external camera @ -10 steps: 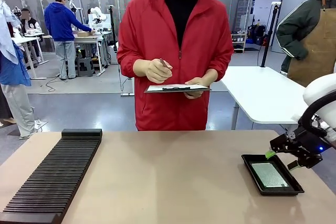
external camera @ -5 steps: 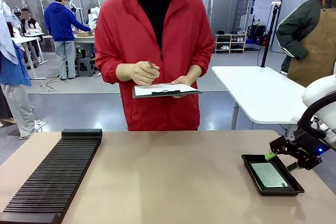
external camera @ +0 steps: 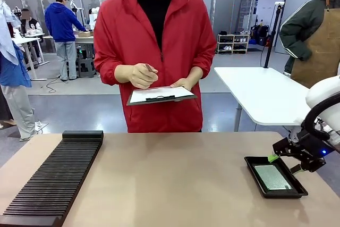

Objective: Inspect the PCB.
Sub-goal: Place the Blank PCB in the ESD tray.

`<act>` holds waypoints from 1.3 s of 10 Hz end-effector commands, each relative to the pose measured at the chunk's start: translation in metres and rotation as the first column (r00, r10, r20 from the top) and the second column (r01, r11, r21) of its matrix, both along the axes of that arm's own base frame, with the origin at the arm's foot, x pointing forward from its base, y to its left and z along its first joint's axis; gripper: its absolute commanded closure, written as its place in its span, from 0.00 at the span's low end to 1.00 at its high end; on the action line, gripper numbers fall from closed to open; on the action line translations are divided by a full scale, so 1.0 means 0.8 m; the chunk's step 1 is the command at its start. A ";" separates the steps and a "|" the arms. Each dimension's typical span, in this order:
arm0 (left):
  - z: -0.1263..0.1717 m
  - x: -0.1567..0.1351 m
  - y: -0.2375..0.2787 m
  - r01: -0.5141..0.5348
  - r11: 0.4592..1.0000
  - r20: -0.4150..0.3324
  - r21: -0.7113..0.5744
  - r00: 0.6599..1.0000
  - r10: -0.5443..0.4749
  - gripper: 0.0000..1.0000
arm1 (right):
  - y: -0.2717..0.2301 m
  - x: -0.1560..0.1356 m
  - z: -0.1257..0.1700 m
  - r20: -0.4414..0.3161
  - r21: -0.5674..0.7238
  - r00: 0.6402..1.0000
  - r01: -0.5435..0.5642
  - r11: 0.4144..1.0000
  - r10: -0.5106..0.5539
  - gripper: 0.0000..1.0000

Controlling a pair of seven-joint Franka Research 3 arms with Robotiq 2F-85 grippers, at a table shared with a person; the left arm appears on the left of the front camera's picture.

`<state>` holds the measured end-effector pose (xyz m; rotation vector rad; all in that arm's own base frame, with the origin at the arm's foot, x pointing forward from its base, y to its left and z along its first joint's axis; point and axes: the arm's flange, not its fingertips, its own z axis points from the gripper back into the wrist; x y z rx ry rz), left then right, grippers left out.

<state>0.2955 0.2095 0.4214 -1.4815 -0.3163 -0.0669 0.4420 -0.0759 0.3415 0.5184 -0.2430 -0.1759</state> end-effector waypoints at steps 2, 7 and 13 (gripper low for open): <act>0.006 -0.001 0.000 0.000 1.000 -0.009 0.009 1.000 0.000 0.00 | 0.000 0.000 0.000 0.000 0.000 1.000 0.000 1.000 0.000 0.00; 0.006 -0.001 0.000 0.000 1.000 -0.009 0.009 1.000 0.000 0.00 | -0.054 -0.093 0.127 0.014 0.439 0.997 -0.080 0.895 0.082 0.00; 0.006 -0.001 0.000 0.000 1.000 -0.009 0.009 1.000 0.000 0.00 | -0.118 -0.176 0.114 0.136 0.808 0.978 -0.202 0.553 0.158 0.00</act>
